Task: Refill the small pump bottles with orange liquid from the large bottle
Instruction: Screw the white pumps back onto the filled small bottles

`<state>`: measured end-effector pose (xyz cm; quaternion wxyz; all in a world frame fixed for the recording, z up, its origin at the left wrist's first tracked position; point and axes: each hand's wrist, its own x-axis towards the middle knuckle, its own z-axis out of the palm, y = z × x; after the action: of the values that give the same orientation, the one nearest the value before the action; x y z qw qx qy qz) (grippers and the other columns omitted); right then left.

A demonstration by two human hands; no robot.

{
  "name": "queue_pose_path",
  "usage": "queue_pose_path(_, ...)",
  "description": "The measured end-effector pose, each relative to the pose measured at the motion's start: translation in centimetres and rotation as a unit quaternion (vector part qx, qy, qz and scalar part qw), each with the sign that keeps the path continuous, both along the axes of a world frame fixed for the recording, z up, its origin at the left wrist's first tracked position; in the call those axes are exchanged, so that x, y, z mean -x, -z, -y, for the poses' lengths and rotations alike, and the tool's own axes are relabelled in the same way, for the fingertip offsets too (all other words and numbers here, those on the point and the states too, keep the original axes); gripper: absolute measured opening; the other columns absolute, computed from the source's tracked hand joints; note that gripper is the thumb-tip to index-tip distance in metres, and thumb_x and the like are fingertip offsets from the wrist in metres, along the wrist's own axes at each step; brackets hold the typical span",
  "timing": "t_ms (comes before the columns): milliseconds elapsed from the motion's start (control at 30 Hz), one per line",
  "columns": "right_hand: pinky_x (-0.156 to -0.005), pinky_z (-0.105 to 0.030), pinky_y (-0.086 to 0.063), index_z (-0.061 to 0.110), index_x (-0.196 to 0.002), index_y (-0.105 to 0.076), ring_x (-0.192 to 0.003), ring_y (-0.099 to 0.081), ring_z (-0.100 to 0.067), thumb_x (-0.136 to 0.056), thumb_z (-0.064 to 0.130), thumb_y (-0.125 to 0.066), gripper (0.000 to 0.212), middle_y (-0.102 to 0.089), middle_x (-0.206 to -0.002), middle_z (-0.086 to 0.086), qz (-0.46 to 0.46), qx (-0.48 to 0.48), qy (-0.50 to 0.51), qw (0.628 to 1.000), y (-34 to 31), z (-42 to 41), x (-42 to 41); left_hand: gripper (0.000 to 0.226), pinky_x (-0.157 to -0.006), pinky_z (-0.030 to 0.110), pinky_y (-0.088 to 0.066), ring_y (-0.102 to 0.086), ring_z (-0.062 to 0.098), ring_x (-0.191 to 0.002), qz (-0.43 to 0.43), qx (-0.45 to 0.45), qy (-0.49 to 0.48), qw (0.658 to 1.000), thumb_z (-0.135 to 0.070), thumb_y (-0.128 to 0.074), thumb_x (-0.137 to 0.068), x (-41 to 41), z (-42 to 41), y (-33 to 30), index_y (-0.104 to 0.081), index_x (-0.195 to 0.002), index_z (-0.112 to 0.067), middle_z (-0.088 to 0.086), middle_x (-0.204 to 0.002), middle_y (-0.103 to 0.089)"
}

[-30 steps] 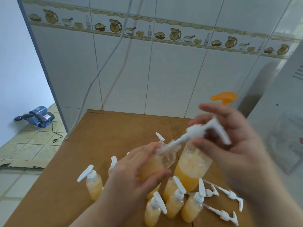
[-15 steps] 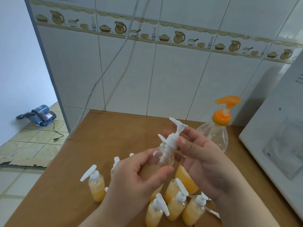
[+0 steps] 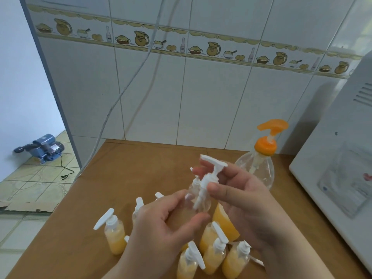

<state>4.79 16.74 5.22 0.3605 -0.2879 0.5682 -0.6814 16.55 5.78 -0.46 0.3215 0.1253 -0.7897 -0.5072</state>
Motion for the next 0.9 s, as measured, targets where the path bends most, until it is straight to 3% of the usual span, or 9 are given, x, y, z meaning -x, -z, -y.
queue_pose_path(133, -0.071, -0.022, -0.055, 0.022, -0.089, -0.074, -0.083, -0.066, -0.018, -0.044, 0.032, -0.083, 0.046, -0.069, -0.084, -0.004, -0.067, -0.068, 0.048, 0.994, 0.2, 0.2, -0.1, 0.018, -0.051, 0.005, -0.038, -0.06, 0.0, -0.058, -0.005, -0.004, -0.001, 1.0, -0.049, -0.076, -0.068, 0.1, -0.2, -0.2, -0.07, -0.084, -0.045, -0.018, -0.063, -0.065)
queue_pose_path(267, -0.09, -0.032, -0.048, 0.016, -0.107, -0.068, -0.101, -0.066, -0.023, -0.057, 0.018, -0.078, 0.051, -0.071, -0.1, -0.008, 0.033, -0.027, 0.012, 0.999, 0.3, 0.4, -0.1, 0.036, -0.057, 0.012, -0.047, -0.066, 0.008, -0.07, -0.009, -0.019, -0.005, 1.0, -0.054, -0.067, -0.065, -0.1, 0.2, -0.4, -0.067, -0.1, -0.049, -0.015, -0.078, -0.072)
queue_pose_path(367, -0.081, -0.028, -0.054, 0.023, -0.111, -0.064, -0.096, -0.066, -0.023, -0.05, 0.022, -0.088, 0.066, -0.067, -0.095, -0.009, 0.012, -0.034, 0.042, 0.998, 0.7, 0.6, -0.2, 0.036, -0.055, 0.013, -0.047, -0.065, 0.009, -0.066, -0.013, -0.02, 0.003, 1.0, -0.052, -0.067, -0.066, -0.1, 0.3, -0.4, -0.066, -0.102, -0.049, -0.013, -0.078, -0.072)
queue_pose_path(500, -0.074, -0.02, -0.054, 0.026, -0.12, -0.056, -0.097, -0.068, -0.017, -0.063, 0.013, -0.073, 0.061, -0.072, -0.1, -0.006, 0.022, -0.009, 0.037, 0.999, 0.2, 0.7, -0.3, 0.034, -0.057, 0.017, -0.05, -0.066, 0.012, -0.07, -0.004, -0.022, 0.001, 1.0, -0.054, -0.066, -0.066, -0.1, 0.3, -0.3, -0.067, -0.099, -0.049, -0.013, -0.077, -0.072)
queue_pose_path(600, -0.069, -0.017, -0.054, 0.03, -0.112, -0.062, -0.094, -0.066, -0.022, -0.052, 0.029, -0.08, 0.063, -0.066, -0.096, -0.013, -0.05, -0.057, 0.064, 0.995, 0.4, 0.8, -0.2, 0.032, -0.053, 0.01, -0.042, -0.064, 0.007, -0.065, 0.007, 0.006, 0.001, 1.0, -0.054, -0.066, -0.066, -0.2, 0.2, -0.3, -0.067, -0.097, -0.046, -0.014, -0.073, -0.07)
queue_pose_path(700, -0.078, -0.023, -0.054, 0.022, -0.113, -0.062, -0.097, -0.067, -0.015, -0.063, 0.019, -0.071, 0.051, -0.072, -0.098, -0.003, -0.028, -0.025, 0.019, 0.999, 0.0, 0.3, -0.1, 0.029, -0.055, 0.017, -0.047, -0.064, 0.01, -0.066, 0.005, -0.002, 0.005, 1.0, -0.053, -0.068, -0.067, -0.2, 0.3, -0.3, -0.069, -0.094, -0.044, -0.011, -0.075, -0.071)
queue_pose_path(767, -0.071, -0.017, -0.054, 0.019, -0.104, -0.066, -0.091, -0.069, -0.011, -0.067, 0.013, -0.067, 0.037, -0.074, -0.092, 0.0, -0.062, -0.046, 0.023, 0.997, -0.3, 0.1, -0.1, 0.029, -0.055, 0.017, -0.047, -0.064, 0.012, -0.067, 0.009, 0.011, 0.003, 1.0, -0.054, -0.068, -0.066, -0.3, 0.6, 0.0, -0.071, -0.093, -0.041, -0.01, -0.076, -0.071)
queue_pose_path(833, -0.065, -0.013, -0.053, 0.021, -0.094, -0.068, -0.082, -0.069, -0.008, -0.072, 0.013, -0.07, 0.023, -0.073, -0.084, 0.003, -0.12, -0.102, 0.063, 0.986, 0.0, 0.5, -0.4, 0.032, -0.056, 0.01, -0.044, -0.063, 0.008, -0.069, 0.012, 0.065, -0.024, 0.998, -0.055, -0.067, -0.067, -0.2, 0.9, 0.4, -0.071, -0.092, -0.036, -0.012, -0.076, -0.07)
queue_pose_path(900, -0.06, -0.015, -0.053, 0.024, -0.089, -0.067, -0.073, -0.066, -0.009, -0.076, 0.019, -0.074, 0.015, -0.071, -0.079, 0.001, -0.156, -0.153, 0.122, 0.968, 0.7, 1.2, -0.7, 0.036, -0.062, 0.012, -0.047, -0.062, 0.002, -0.074, 0.015, 0.178, -0.069, 0.982, -0.053, -0.064, -0.071, 0.0, 1.5, 1.1, -0.071, -0.096, -0.029, -0.015, -0.081, -0.069)
